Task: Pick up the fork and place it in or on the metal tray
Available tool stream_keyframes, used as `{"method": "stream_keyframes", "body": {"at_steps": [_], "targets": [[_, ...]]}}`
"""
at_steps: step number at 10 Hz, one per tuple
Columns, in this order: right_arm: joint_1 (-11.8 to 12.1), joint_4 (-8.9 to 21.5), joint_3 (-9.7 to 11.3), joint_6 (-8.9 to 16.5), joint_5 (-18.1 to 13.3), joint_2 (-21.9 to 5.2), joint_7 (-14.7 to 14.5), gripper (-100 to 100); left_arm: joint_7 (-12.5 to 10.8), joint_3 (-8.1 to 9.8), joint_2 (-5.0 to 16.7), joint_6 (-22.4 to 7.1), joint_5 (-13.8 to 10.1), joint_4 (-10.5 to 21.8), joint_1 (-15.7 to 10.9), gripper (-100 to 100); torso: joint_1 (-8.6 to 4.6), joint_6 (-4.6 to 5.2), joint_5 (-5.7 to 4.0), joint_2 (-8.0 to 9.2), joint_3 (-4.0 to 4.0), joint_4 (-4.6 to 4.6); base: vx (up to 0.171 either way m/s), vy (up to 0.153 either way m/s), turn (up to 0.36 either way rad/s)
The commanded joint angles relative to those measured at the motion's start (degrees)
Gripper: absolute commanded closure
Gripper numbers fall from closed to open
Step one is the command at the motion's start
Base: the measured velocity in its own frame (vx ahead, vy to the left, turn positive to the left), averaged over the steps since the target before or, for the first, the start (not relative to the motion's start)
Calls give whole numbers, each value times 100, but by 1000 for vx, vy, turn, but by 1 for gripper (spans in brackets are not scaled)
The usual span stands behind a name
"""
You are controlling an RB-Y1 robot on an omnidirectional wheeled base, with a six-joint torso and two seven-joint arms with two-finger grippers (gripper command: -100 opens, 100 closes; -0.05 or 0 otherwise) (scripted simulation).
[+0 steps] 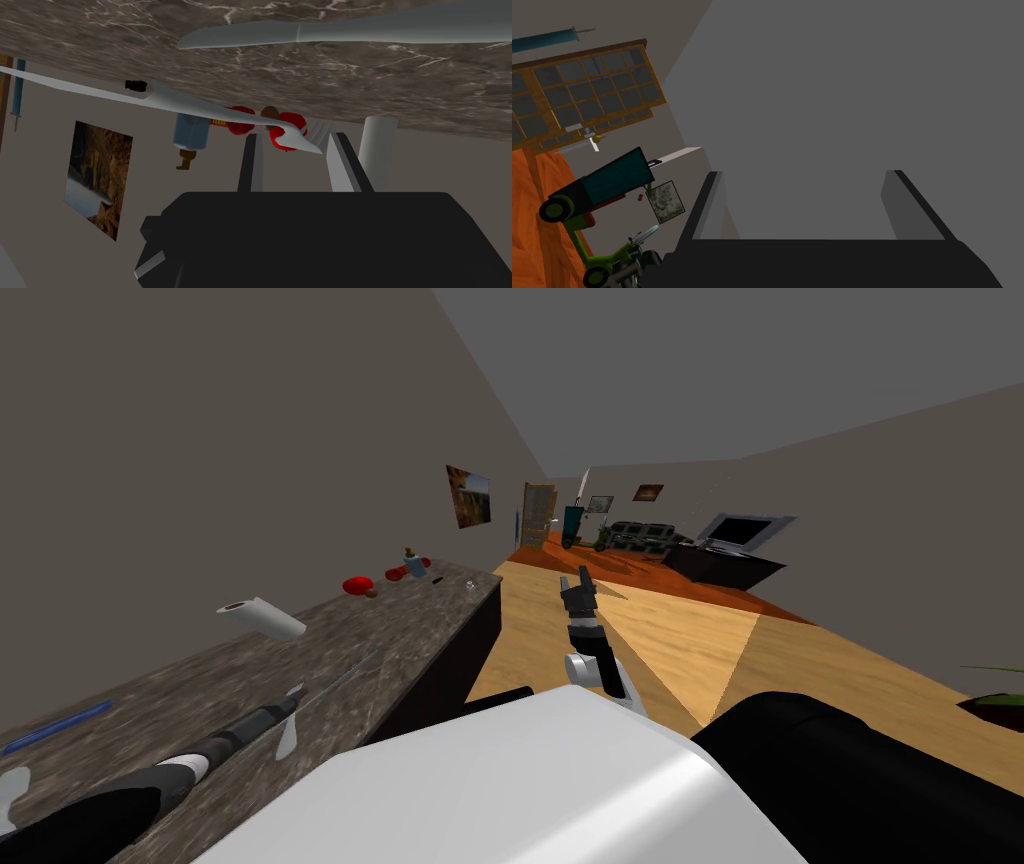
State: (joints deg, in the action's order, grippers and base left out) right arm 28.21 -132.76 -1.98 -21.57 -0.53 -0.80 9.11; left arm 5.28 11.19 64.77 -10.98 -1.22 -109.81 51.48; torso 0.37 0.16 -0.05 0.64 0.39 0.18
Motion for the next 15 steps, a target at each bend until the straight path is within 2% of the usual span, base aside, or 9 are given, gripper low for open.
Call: {"method": "stream_keyframes", "body": {"at_steps": [1, 3, 7, 8, 15], "targets": [[0, 0, 0, 0, 0, 0, 0, 0, 47, 72, 122, 166, -83, 109, -46, 100, 0, 0, 0, 0, 0, 0, -114, 87, -74], [0, 0, 0, 0, 0, 0, 0, 0, 47, 214, 345, 312, -288, 278, -56, 100, -8, 2, -2, -3, -2, -1, -161, 125, -170], [0, 0, 0, 0, 0, 0, 0, 0, -180, 325, 608, 195, -629, 519, 28, 100, 9, -6, 4, 20, 12, 4, -176, 118, -180], [0, 0, 0, 0, 0, 0, 0, 0, -337, 350, 708, 62, -788, 622, 92, 100, 4, -12, 7, 14, 8, 1, -217, 105, -171], [1, 0, 0, 0, 0, 0, 0, 0, -1008, 389, 1023, -579, -1365, 988, 387, 100, 3, -18, 7, 2, 2, 0, -165, 102, -152]]}}
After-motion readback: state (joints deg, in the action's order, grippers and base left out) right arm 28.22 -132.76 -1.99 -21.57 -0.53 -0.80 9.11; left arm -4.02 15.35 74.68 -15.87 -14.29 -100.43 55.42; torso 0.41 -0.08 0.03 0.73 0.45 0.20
